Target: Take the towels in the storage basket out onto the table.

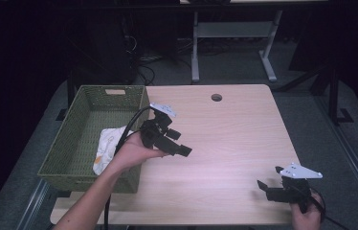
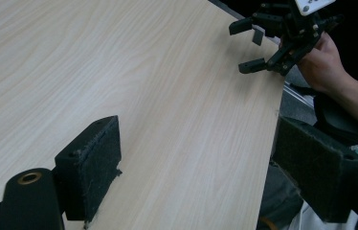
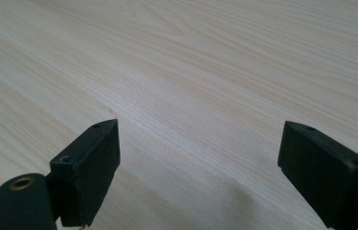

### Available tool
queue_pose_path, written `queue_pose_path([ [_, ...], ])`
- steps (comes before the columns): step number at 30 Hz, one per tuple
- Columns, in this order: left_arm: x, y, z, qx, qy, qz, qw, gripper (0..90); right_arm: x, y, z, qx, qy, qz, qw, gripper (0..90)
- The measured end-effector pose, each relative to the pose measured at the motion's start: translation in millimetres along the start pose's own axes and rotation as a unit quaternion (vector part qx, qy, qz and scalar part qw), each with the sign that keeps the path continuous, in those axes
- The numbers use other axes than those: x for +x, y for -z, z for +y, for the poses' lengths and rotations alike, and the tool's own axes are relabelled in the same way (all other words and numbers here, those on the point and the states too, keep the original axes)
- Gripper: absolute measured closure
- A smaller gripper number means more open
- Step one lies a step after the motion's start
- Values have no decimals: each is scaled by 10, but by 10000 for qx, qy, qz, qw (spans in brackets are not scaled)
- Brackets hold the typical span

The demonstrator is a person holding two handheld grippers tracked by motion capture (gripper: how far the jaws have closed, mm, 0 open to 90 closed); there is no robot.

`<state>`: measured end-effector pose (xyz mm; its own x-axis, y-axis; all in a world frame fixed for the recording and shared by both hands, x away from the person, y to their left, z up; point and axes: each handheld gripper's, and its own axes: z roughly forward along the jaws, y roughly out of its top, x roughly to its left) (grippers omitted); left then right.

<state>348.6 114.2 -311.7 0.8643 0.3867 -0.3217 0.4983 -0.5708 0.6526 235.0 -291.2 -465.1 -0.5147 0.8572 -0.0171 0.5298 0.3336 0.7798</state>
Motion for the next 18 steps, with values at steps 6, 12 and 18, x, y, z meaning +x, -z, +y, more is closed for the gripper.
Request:
queue_pose_path([
  [6,87,153,-13,-46,94,4,9999,169,1,-16,-1,38,10,-8,10000,140],
  [12,184,277,-86,-143,327,31,9994,169,-2,-10,-3,14,2,-11,10000,140],
  [18,251,366,-152,-197,417,60,9989,169,-8,-6,-6,30,-25,-8,10000,140],
])
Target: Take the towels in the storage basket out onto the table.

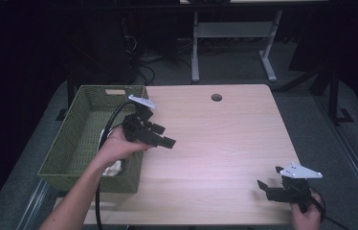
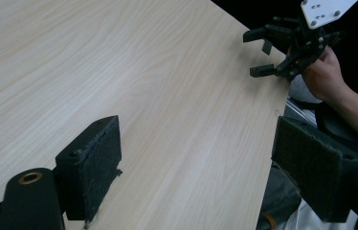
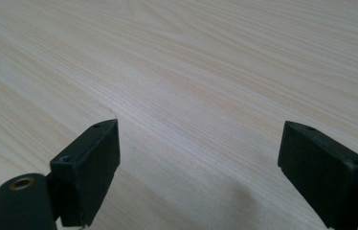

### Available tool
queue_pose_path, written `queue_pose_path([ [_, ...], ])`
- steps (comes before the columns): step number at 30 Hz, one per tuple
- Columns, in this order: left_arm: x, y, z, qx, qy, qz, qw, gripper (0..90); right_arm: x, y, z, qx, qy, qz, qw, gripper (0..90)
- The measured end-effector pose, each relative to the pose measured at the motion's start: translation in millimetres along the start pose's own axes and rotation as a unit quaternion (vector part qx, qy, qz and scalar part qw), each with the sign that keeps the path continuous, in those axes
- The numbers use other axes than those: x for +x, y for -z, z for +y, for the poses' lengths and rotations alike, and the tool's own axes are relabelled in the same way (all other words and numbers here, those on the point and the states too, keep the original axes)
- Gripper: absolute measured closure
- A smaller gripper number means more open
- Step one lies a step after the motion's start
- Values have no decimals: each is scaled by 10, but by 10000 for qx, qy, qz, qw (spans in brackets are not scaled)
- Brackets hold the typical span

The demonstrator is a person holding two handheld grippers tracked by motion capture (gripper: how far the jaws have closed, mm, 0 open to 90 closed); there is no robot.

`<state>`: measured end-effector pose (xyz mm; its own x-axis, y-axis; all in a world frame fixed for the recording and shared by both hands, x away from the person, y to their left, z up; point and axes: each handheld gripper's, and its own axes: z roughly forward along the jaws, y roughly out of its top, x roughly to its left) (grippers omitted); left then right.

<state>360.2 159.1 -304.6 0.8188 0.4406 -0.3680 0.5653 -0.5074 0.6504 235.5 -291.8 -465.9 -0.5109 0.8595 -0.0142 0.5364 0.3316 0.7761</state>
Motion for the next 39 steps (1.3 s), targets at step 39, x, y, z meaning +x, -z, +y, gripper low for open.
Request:
queue_pose_path([
  [39,1008,799,-825,127,1573,1476,9764,278,-11,23,-6,-9,26,39,10000,140],
])
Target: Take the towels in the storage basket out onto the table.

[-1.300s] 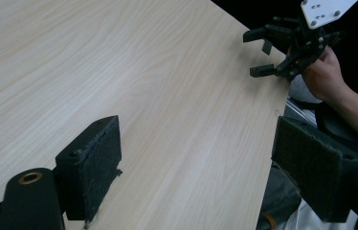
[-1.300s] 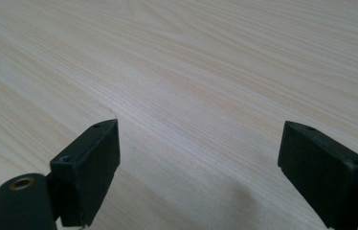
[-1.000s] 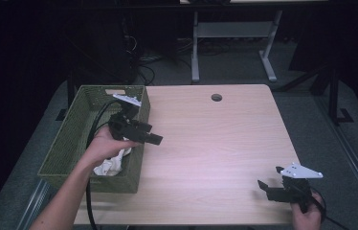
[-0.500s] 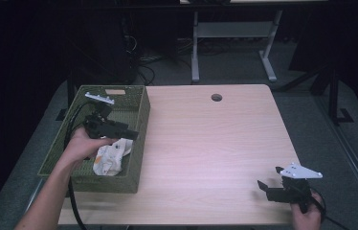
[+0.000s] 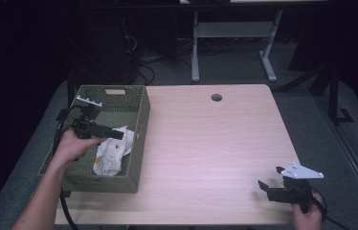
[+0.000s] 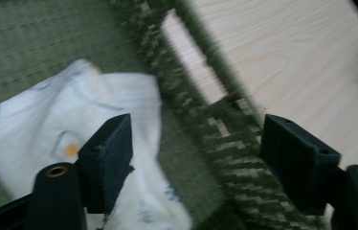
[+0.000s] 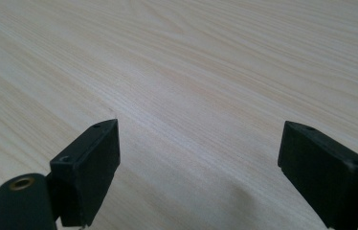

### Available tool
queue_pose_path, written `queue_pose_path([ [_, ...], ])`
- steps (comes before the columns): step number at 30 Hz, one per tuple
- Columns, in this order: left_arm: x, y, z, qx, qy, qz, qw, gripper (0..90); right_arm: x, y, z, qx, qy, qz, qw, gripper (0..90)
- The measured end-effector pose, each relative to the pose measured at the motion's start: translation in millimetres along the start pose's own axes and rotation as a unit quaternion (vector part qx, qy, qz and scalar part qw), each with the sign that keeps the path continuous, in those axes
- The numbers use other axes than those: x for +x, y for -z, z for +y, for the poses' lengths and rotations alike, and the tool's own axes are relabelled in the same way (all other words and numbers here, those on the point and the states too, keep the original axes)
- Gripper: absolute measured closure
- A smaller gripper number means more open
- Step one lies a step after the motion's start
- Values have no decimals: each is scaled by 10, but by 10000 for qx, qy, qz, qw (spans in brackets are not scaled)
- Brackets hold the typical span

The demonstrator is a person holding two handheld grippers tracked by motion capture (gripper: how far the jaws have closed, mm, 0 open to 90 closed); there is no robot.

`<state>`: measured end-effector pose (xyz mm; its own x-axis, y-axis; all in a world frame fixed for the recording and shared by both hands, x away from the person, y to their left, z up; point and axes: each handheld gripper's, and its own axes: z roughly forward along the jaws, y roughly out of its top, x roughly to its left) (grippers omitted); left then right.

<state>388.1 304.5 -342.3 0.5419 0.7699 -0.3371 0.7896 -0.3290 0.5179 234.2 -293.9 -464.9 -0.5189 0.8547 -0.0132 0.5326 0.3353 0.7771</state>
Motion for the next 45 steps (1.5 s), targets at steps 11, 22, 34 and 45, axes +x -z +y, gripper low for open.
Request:
queue_pose_path([
  [11,228,-216,-130,812,258,721,9938,324,30,0,7,3,57,35,10000,140],
  [22,296,-509,-167,1592,501,1017,9807,354,21,13,8,-7,78,37,10000,140],
  [34,294,-720,-214,2159,322,1328,9668,397,17,19,5,-22,93,36,9999,140],
  [45,317,-743,-211,2191,435,1360,9652,510,29,37,3,-48,151,71,9998,140],
])
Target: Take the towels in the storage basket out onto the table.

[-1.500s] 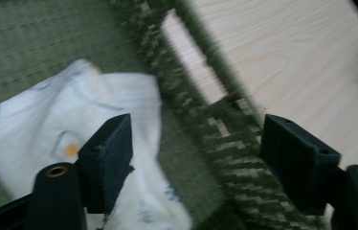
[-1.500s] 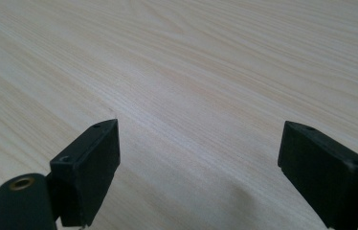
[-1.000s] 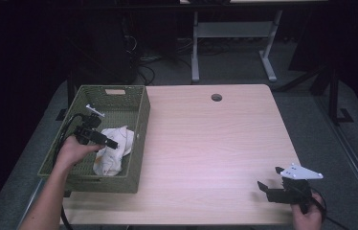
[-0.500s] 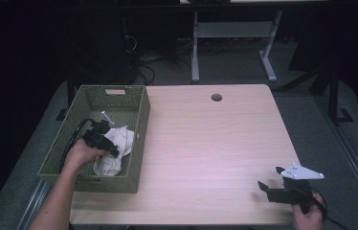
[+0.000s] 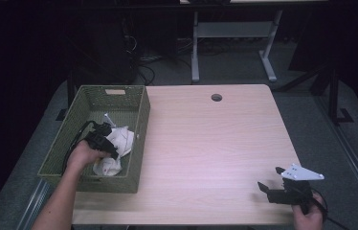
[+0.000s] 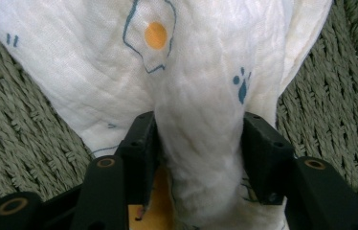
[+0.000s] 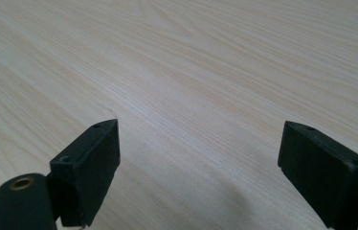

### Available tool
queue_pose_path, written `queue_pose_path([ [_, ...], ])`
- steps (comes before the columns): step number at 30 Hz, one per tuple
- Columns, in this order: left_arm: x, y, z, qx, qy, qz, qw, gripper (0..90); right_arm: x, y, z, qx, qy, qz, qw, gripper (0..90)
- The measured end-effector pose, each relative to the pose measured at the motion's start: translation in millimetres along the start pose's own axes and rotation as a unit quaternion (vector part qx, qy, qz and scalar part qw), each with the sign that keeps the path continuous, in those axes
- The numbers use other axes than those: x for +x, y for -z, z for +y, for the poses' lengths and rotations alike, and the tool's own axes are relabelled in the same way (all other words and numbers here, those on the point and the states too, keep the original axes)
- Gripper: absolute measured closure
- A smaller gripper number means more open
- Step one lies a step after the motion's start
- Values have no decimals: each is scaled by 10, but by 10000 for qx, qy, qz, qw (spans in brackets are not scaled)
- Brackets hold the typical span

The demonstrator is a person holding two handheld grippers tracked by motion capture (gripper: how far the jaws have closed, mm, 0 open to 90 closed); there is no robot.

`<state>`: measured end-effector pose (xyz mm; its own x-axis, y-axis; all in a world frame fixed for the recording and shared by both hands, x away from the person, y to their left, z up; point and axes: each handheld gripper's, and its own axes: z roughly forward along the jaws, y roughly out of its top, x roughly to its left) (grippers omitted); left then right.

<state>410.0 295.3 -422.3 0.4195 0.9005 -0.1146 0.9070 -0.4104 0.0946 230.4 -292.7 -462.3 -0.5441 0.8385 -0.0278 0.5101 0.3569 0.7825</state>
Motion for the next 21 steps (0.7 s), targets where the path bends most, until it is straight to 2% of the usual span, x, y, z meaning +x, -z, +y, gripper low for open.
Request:
queue_pose_path([
  [6,33,9,12,41,55,-96,9999,611,-13,-8,-9,9,-25,8,10000,140],
  [9,46,13,3,24,170,-138,9998,625,-14,-7,-12,12,-33,9,10000,140],
  [10,66,16,-11,-31,186,-188,9996,663,-10,-6,-13,12,-40,1,10000,140],
  [15,109,46,-65,-175,215,-312,9991,718,6,-21,-7,20,-15,-6,10000,140],
  [17,124,77,-89,-252,207,-342,9989,728,15,-29,-5,46,2,-8,10000,140],
  [21,195,160,-153,-464,331,-476,9972,732,29,-27,2,33,1,-20,10000,140],
])
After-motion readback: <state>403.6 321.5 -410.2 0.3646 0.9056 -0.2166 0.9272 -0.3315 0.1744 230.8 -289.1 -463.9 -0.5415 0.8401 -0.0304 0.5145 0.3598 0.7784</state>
